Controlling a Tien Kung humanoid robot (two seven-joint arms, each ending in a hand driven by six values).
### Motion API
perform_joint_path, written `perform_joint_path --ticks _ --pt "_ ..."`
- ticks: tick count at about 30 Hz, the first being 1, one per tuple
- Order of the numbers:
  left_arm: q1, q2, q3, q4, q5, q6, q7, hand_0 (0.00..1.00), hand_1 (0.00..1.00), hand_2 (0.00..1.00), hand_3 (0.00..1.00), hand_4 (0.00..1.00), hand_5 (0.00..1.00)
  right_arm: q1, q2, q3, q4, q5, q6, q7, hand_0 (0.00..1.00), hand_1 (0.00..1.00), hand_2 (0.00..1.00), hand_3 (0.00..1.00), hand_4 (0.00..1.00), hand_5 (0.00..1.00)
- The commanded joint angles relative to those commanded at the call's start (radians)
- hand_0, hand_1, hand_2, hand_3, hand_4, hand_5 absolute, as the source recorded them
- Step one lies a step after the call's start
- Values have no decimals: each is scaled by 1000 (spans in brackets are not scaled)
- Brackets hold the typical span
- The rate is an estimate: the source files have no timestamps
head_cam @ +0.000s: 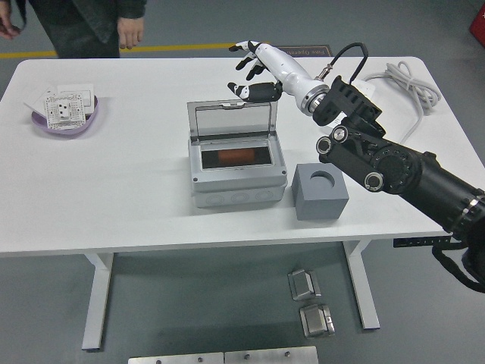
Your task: Pick up the cylinder from the cube,place it in the box,flap close box
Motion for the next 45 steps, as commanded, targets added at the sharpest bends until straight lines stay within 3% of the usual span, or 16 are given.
perform_joint_path --ticks 5,9,16,18,31,38,45 --pt "-7 3 9 0 -4 -1 -1 674 681 579 682 441 16 -2 30 -20 -106 35 -11 21 633 513 644 813 724 268" --pt "-6 -1 9 0 -1 -2 -1 674 681 578 680 439 15 -14 39 -48 -118 46 -21 26 640 506 640 808 734 277" --pt "-1 -7 9 0 -7 1 -3 674 681 576 680 437 14 -31 14 -113 -18 54 -43 23 640 492 632 805 741 289" --pt "1 -8 15 0 -15 2 -5 674 680 573 677 436 15 -34 -1 -132 20 46 -49 15 646 489 633 803 764 331" --pt "10 -19 74 0 -79 8 -20 674 677 570 672 430 10 -97 -110 -208 278 10 -69 -30 639 485 633 806 737 324" --pt "23 -28 51 0 -58 8 -17 674 676 569 671 428 10 -161 -122 -178 355 -62 -78 -69 627 483 629 807 731 326" --pt "28 -30 41 0 -43 7 -16 674 675 568 668 425 11 -191 -115 -131 371 -158 -71 -111 622 480 628 810 723 322"
